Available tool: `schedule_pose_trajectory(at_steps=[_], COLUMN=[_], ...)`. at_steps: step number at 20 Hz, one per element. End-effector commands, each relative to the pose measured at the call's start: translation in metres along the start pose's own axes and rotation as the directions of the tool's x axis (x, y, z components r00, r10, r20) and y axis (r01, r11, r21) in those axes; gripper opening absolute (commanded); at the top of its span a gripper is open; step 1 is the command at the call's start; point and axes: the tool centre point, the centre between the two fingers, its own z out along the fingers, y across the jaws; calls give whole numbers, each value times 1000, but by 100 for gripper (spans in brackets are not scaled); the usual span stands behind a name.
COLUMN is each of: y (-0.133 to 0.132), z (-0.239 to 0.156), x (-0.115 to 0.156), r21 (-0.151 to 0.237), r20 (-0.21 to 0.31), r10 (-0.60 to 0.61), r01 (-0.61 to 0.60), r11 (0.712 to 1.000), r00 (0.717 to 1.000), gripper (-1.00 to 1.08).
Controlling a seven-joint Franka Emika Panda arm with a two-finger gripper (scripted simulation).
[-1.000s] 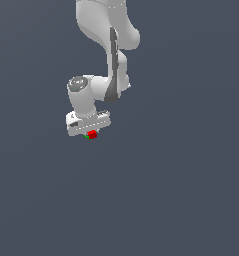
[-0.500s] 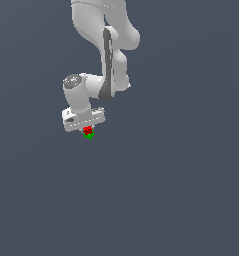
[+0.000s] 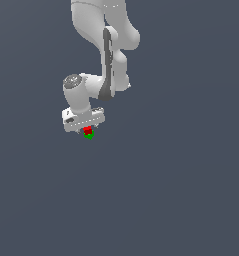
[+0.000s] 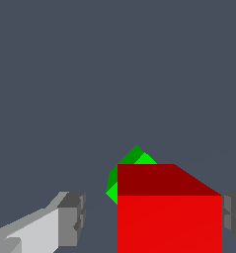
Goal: Stack the red cube on top of the green cube.
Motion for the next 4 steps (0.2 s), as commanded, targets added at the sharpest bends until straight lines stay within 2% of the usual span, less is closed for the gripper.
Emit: schedule_pose_trajectory(at_steps=[1,4], y=[0,0], z=[0,0], x=[0,0], r21=[0,0], r20=[0,0], r10=[0,0], r01=[0,0], r11=[1000,1000], r00=[1000,1000], gripper=[100,100])
